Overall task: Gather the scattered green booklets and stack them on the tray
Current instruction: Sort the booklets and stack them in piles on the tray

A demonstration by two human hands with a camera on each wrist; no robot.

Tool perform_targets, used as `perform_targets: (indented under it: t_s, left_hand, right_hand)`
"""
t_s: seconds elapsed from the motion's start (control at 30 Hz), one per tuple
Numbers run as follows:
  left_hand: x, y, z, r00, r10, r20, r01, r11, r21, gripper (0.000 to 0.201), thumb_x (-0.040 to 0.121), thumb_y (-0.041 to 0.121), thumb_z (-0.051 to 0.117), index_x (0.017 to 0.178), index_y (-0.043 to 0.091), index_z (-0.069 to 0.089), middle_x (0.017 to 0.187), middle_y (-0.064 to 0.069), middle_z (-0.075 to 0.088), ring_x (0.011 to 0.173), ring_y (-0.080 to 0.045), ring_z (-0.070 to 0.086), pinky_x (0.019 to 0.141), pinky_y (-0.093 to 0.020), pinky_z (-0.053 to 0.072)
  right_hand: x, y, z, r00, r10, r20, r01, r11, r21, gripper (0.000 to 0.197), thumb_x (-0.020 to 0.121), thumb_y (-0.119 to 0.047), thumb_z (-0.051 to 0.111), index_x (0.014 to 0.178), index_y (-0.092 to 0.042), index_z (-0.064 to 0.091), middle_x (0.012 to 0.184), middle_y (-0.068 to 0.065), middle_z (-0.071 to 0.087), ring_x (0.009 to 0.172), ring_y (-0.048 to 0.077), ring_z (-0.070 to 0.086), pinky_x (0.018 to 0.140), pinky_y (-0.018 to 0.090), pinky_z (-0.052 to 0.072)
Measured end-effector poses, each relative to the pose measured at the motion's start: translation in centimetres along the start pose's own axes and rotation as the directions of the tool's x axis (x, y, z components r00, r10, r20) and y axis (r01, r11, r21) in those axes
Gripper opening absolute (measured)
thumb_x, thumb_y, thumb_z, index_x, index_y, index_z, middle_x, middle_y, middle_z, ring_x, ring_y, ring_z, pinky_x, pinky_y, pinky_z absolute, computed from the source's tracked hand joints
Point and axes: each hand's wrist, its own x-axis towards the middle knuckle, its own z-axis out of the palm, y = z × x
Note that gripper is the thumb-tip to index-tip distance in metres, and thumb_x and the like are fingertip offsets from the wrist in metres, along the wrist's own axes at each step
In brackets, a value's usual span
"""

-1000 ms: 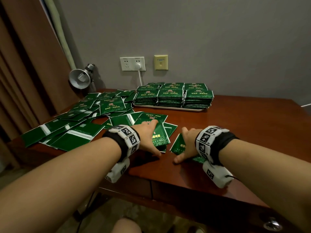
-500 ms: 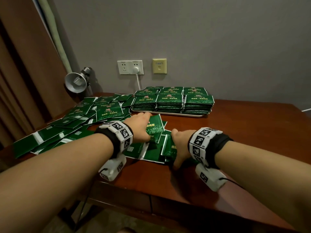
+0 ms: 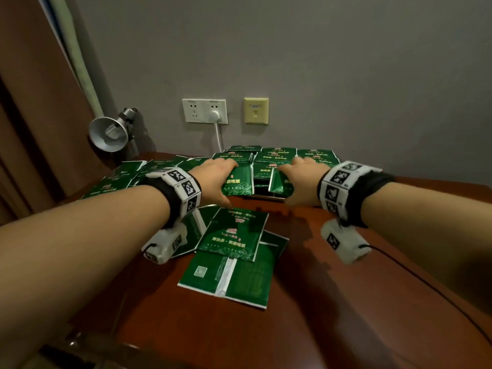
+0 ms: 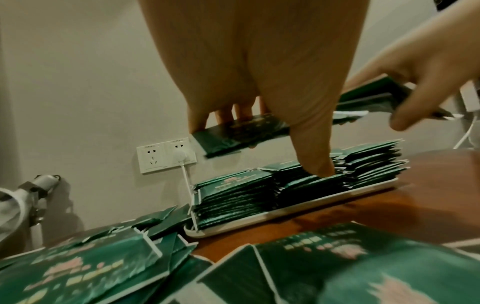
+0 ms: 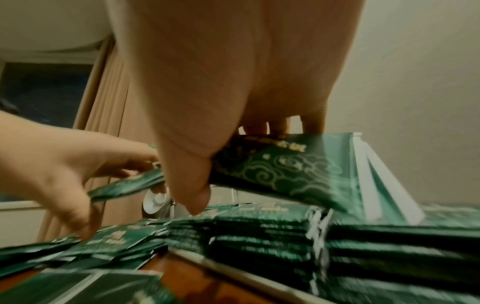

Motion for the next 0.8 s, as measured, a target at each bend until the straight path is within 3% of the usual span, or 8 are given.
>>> perform_targets:
  t_s: [0.17, 0.3, 0.43, 0.57, 0.8]
  left_hand:
    - [4.5, -2.2, -0.3, 0.996, 0.078, 0.049, -0.082, 0.993, 0.084, 0.09, 0.067, 0.04, 0.086, 0.14, 0.017, 0.039, 0.129, -0.005, 0.049, 0.119, -0.026, 0.046, 0.101, -0.036, 0.041]
    - [8.2, -4.0, 0.4, 0.988, 0.125, 0.092, -0.135, 0.984, 0.119, 0.09, 0.068, 0.041, 0.085, 0.142, 0.019, 0.037, 0.134, -0.003, 0.047, 0.123, -0.023, 0.044, 0.101, -0.032, 0.037]
    - [11.4, -5.2, 1.2, 0.976, 0.166, 0.138, -0.181, 0.978, 0.101, 0.091, 0.07, 0.043, 0.083, 0.144, 0.018, 0.034, 0.136, -0.004, 0.045, 0.124, -0.023, 0.043, 0.104, -0.037, 0.04]
    - [13.8, -6.6, 2.2, 0.968, 0.206, 0.146, -0.219, 0.972, 0.083, 0.085, 0.072, 0.048, 0.08, 0.138, 0.015, 0.039, 0.13, -0.006, 0.045, 0.119, -0.024, 0.043, 0.099, -0.039, 0.043]
    - [14.4, -8.3, 4.1, 0.964, 0.258, 0.066, -0.26, 0.965, 0.029, 0.089, 0.077, 0.054, 0.073, 0.147, 0.02, 0.03, 0.135, -0.006, 0.036, 0.122, -0.024, 0.034, 0.102, -0.036, 0.038]
  right_hand:
    - [7.6, 0.7, -2.9, 0.999, 0.003, -0.043, -0.003, 1.0, -0.001, 0.071, 0.078, -0.054, 0.07, 0.136, -0.021, 0.045, 0.122, 0.012, 0.05, 0.11, 0.032, 0.05, 0.082, 0.038, 0.044]
    - [14.9, 0.6, -4.4, 0.999, -0.002, -0.034, 0.002, 1.0, 0.02, 0.055, 0.08, -0.048, 0.071, 0.124, -0.017, 0.056, 0.116, 0.009, 0.062, 0.102, 0.029, 0.059, 0.084, 0.034, 0.048]
    - [21.8, -0.1, -5.0, 1.0, 0.013, 0.017, -0.013, 1.0, -0.016, 0.064, 0.081, -0.049, 0.069, 0.131, -0.011, 0.053, 0.12, 0.01, 0.063, 0.106, 0.029, 0.061, 0.093, 0.039, 0.05]
    - [28.1, -0.9, -4.3, 0.996, 0.012, 0.085, -0.008, 0.998, -0.055, 0.066, 0.081, -0.051, 0.067, 0.132, -0.011, 0.052, 0.122, 0.011, 0.062, 0.11, 0.03, 0.059, 0.097, 0.042, 0.047]
    - [34.3, -2.1, -2.4, 0.994, -0.032, 0.104, 0.032, 0.999, 0.001, 0.075, 0.079, -0.047, 0.072, 0.141, -0.016, 0.043, 0.131, 0.01, 0.057, 0.116, 0.029, 0.055, 0.101, 0.043, 0.044]
